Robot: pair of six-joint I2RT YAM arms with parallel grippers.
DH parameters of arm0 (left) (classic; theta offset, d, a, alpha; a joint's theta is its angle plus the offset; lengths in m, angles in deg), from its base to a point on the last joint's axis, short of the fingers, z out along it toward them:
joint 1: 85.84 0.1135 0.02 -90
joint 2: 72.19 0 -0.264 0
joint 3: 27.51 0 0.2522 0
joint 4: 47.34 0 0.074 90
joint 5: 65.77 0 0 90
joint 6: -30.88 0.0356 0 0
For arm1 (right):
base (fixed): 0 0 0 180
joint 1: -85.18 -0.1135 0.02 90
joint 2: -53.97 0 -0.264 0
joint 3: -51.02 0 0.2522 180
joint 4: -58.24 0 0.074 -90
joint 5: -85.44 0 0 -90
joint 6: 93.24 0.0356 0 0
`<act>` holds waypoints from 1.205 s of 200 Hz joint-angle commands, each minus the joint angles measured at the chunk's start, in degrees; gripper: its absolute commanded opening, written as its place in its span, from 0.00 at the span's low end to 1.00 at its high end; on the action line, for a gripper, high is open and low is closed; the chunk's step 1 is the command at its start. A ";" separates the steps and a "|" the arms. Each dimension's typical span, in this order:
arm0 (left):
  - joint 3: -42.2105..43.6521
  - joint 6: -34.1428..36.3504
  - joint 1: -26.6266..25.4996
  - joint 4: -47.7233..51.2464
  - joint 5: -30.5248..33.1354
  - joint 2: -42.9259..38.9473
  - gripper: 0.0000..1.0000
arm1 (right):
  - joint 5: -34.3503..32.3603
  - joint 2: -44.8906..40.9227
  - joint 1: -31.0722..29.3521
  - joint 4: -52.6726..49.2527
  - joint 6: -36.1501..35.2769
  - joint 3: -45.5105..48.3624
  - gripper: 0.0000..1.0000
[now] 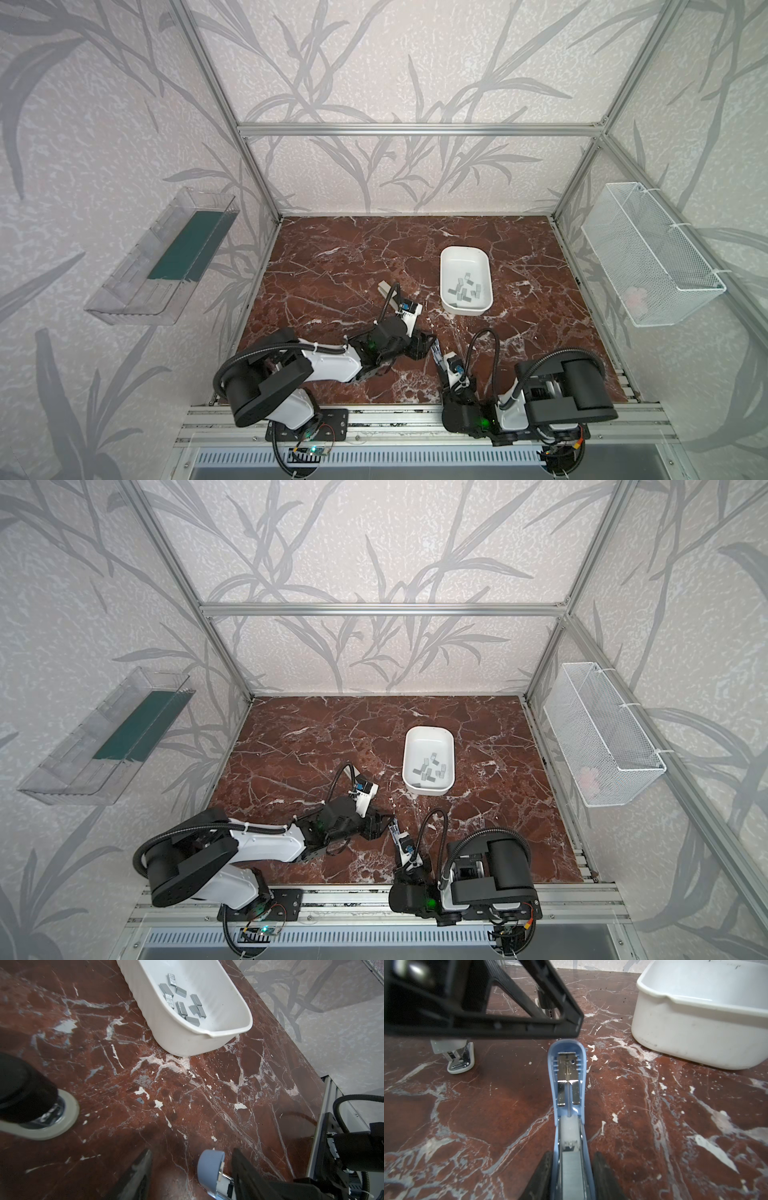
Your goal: Load the staples into the stapler
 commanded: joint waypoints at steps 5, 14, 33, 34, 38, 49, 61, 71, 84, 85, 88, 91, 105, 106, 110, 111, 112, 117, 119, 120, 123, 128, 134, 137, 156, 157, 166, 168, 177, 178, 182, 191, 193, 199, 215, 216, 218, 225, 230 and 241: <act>-0.10 -5.17 -0.01 -12.37 -4.88 3.73 0.63 | 13.26 4.44 0.13 -7.39 3.68 1.13 0.29; -0.57 -5.56 -0.57 -13.43 -5.18 4.44 0.62 | 13.24 4.45 0.15 -7.36 3.72 1.12 0.29; -1.73 -3.45 -3.65 -12.07 -3.41 3.99 0.58 | 13.29 4.55 0.55 -6.47 4.29 1.84 0.29; -1.78 -3.31 -3.87 -11.89 -3.13 3.89 0.58 | 13.32 4.57 0.62 -6.38 4.33 1.88 0.29; -1.95 -2.62 -4.44 -10.74 -2.26 3.40 0.56 | 13.38 4.65 0.75 -6.37 4.28 2.13 0.29; -2.35 -1.57 -6.08 -9.02 -0.47 2.55 0.49 | 13.65 5.01 1.16 -3.62 4.53 2.84 0.29; -1.91 -1.67 -6.76 -10.09 -0.54 2.75 0.44 | 13.84 5.66 1.26 -1.61 4.29 3.57 0.28; -1.08 -2.27 -6.99 -12.69 -1.16 3.88 0.39 | 13.83 6.00 1.29 -0.96 4.15 3.68 0.29; -0.14 -3.16 -7.27 -16.93 -2.57 6.09 0.34 | 13.92 6.07 1.24 -1.03 3.98 3.44 0.28; -0.11 -3.21 -7.31 -17.26 -2.71 6.26 0.34 | 13.90 6.07 1.23 -1.07 3.95 3.43 0.28; 0.12 -3.32 -7.37 -18.25 -2.88 6.75 0.33 | 13.92 6.07 1.26 -1.12 3.98 3.35 0.28; 0.29 -3.47 -7.49 -19.23 -3.22 7.31 0.33 | 13.93 6.07 1.35 -1.20 3.94 3.33 0.28; 0.93 -4.17 -7.89 -22.66 -3.78 9.09 0.32 | 14.07 6.13 1.37 -1.26 3.83 3.33 0.28; 0.95 -4.17 -7.93 -23.08 -3.80 9.17 0.32 | 14.10 6.10 1.34 -1.28 3.88 3.33 0.28; 1.09 -4.23 -8.03 -23.63 -3.80 9.44 0.32 | 14.14 6.07 1.36 -1.29 3.88 3.28 0.28; 1.12 -4.23 -8.08 -23.87 -3.81 9.56 0.31 | 14.14 6.07 1.34 -1.29 3.90 3.26 0.28; 1.14 -4.27 -8.07 -24.03 -3.82 9.66 0.31 | 14.14 6.07 1.32 -1.29 3.82 3.25 0.28; 1.28 -4.24 -8.27 -24.77 -3.81 10.00 0.30 | 14.21 6.07 1.38 -1.32 3.82 3.24 0.28; 1.32 -4.27 -8.35 -25.08 -3.82 10.13 0.30 | 14.22 6.07 1.37 -1.34 3.70 3.24 0.28; 1.33 -4.21 -8.33 -25.21 -3.78 10.13 0.30 | 14.22 6.07 1.38 -1.32 3.68 3.24 0.28; 1.38 -4.17 -8.50 -25.56 -3.74 10.32 0.29 | 14.22 6.07 1.34 -1.30 3.66 3.24 0.28; 1.55 -3.99 -8.71 -26.08 -3.72 10.53 0.27 | 14.23 6.01 1.37 -1.35 3.69 3.24 0.28; 1.67 -3.76 -8.98 -26.41 -3.42 10.64 0.26 | 14.23 6.07 1.35 -1.29 3.71 3.24 0.28; 1.73 -3.69 -9.15 -26.47 -3.21 10.68 0.25 | 14.23 6.07 1.38 -1.29 3.76 3.24 0.28; 2.38 -3.35 -10.24 -26.69 -2.08 11.27 0.22 | 14.31 5.92 1.48 -1.29 3.66 3.24 0.28; 2.43 -3.35 -10.29 -26.80 -2.03 11.26 0.22 | 14.36 5.91 1.44 -1.38 3.66 3.24 0.28; 2.81 -3.43 -10.91 -27.20 -1.65 11.97 0.21 | 14.40 5.90 1.42 -1.35 3.66 3.29 0.30; 2.89 -3.44 -11.03 -27.36 -1.68 12.21 0.21 | 14.40 5.83 1.42 -1.29 3.66 3.32 0.31; 2.93 -3.26 -11.51 -27.70 -2.38 13.16 0.21 | 14.48 5.92 1.50 -0.97 3.49 3.33 0.32; 2.88 -3.26 -11.63 -27.70 -2.44 13.27 0.21 | 14.48 5.87 1.54 -1.00 3.48 3.33 0.32; 2.85 -2.95 -11.97 -27.78 -2.52 13.76 0.21 | 14.49 5.98 1.55 -0.95 3.34 3.28 0.32; 2.59 -2.44 -12.58 -27.53 -2.74 14.97 0.21 | 14.58 5.98 1.57 -0.75 3.09 3.23 0.32; 2.48 -2.33 -12.68 -27.51 -2.81 15.18 0.21 | 14.62 6.01 1.55 -0.72 3.05 3.23 0.32; 2.24 -2.17 -13.03 -27.58 -3.05 16.04 0.21 | 14.66 5.94 1.55 -0.60 3.04 3.32 0.32; 2.49 -2.16 -13.76 -30.42 -3.03 18.91 0.20 | 14.58 5.73 1.57 -0.45 3.13 3.58 0.32; 2.53 -2.23 -13.76 -30.60 -3.03 19.09 0.20 | 14.58 5.68 1.53 -0.47 3.13 3.58 0.32; 2.58 -2.26 -13.85 -31.15 -3.01 19.50 0.20 | 14.55 5.64 1.60 -0.43 3.13 3.65 0.32; 2.84 -2.70 -13.95 -33.21 -3.08 21.03 0.20 | 14.45 5.44 1.57 -0.56 3.24 3.74 0.32; 3.02 -2.94 -14.05 -34.80 -3.12 22.31 0.20 | 14.43 5.30 1.52 -0.53 3.28 3.76 0.32; 3.54 -3.32 -14.34 -38.15 -2.91 25.14 0.20 | 14.40 4.89 1.56 -0.59 2.65 3.76 0.33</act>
